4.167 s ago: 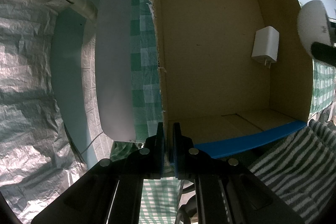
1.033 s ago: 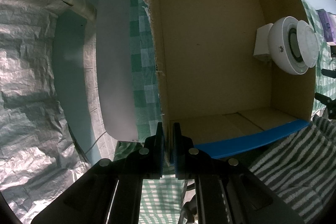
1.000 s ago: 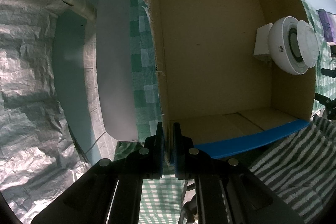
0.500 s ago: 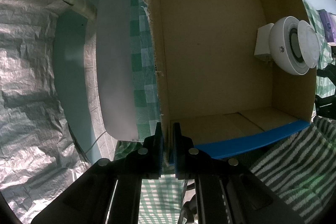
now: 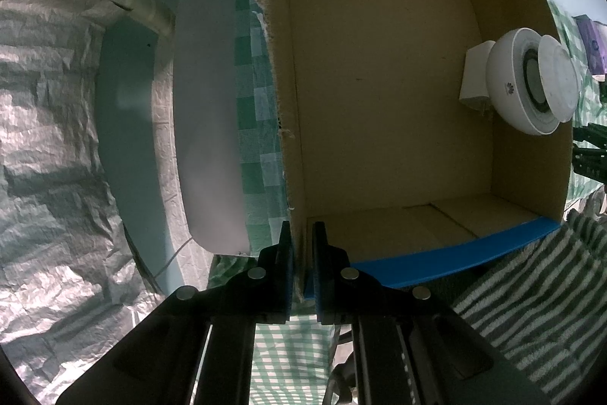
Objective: Organize rigid objects
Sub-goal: 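Grasp the dark grey power bank with the right gripper, then lift the power bank and carry it over the cardboard box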
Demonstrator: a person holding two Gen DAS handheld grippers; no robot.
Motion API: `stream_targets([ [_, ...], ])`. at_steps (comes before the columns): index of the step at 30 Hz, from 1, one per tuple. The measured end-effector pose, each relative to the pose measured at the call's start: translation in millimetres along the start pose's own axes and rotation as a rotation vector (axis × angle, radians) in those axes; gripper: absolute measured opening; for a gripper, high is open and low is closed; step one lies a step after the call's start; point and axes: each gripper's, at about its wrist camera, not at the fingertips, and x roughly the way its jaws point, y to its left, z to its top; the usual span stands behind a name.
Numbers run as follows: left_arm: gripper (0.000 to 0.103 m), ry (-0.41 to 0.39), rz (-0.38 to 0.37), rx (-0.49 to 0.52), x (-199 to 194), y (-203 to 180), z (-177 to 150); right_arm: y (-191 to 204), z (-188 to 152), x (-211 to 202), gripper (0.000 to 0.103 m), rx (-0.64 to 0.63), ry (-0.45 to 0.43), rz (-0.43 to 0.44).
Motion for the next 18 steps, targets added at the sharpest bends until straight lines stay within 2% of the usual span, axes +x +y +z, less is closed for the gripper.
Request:
stream_targets([
  [7, 0.007, 0.001, 0.0, 0.004, 0, 0, 0, 27, 1, 7, 0.051, -0.069, -0.023, -0.064],
  [15, 0.007, 0.001, -0.001, 0.006, -1, 0, 1, 40, 11, 21, 0.051, -0.077, -0.034, -0.082],
  [18, 0.007, 0.001, -0.002, 0.005, -1, -1, 1, 47, 14, 24, 0.048, -0.083, -0.029, -0.092],
])
